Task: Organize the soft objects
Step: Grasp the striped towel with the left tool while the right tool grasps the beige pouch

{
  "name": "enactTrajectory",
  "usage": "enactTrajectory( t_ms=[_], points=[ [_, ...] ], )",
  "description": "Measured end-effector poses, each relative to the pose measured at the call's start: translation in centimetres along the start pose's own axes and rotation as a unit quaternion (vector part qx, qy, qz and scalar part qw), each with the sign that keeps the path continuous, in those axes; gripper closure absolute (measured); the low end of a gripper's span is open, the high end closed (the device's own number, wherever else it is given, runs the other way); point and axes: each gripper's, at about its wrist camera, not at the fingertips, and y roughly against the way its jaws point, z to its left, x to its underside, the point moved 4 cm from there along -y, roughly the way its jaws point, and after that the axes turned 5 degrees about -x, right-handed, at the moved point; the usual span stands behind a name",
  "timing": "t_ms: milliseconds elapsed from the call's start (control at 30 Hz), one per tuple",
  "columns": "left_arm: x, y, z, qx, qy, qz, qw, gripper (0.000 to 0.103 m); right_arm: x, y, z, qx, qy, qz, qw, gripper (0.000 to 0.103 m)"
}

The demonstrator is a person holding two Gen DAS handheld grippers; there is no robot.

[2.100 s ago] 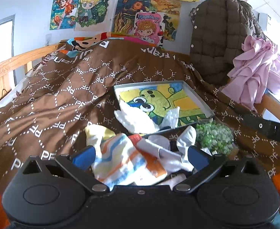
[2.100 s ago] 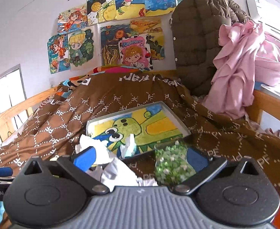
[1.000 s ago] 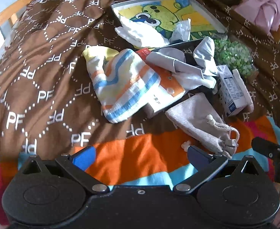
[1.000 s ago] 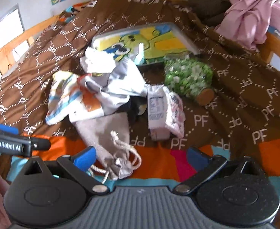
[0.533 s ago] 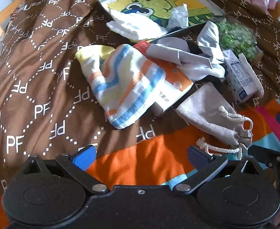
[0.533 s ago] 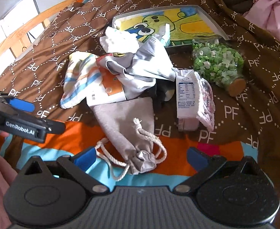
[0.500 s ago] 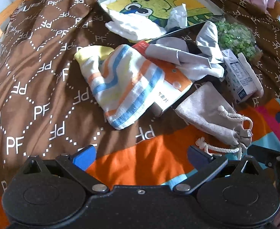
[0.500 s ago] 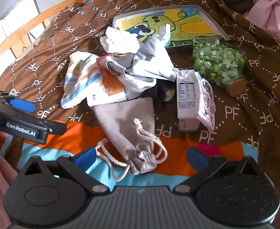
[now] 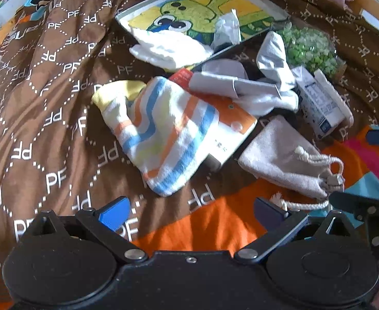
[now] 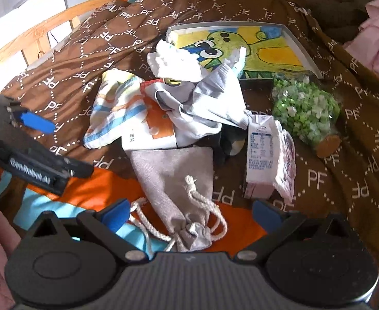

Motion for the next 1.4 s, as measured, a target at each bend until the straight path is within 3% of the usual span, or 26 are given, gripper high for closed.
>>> enactTrajectory(
  t_ms=[233,400,633,900,1200,1267,1333,1400],
  points=[
    [-1.1,-0.6,2.7,0.025,0.052,-0.015,0.9982,0.001,-1.5,-2.1,0.9,-0.009,0.107,0.004,0.994,0.000],
    [-1.9,-1.9,2.9,0.008,0.030,-0.025,0.9992,0.002,-2.1,-3.9,1.0,-0.044,0.137,0.020,0.989,0.000],
    [-3.0,-4.4,2.7,0.020,0.020,-0.020,0.9994,0.004,-2.0,-6.1,0.8,-0.068,0.128,0.047,0.988,0.000],
    [-3.8,-6.8,3.5,0.064,0.100,-0.005,0.9929,0.006,-2.2,-6.2,0.6,-0.059,0.104,0.039,0.992,0.000],
    [-3.5,-7.6,5.1,0.125,0.186,0.013,0.9745,0.039,-2.0,-7.3,0.3,-0.075,0.078,0.063,0.992,0.002],
    [-3.4,-7.5,5.1,0.143,0.200,0.018,0.9692,0.057,-2.0,-7.4,0.1,-0.072,0.073,0.063,0.993,0.003],
    [-3.2,-7.4,5.3,0.160,0.225,0.029,0.9608,0.065,-1.9,-7.6,-0.2,-0.066,0.066,0.064,0.994,0.004],
    [-3.0,-7.4,5.3,0.163,0.235,0.032,0.9577,0.069,-1.8,-7.9,-0.4,-0.065,0.060,0.070,0.994,0.005]
  ],
)
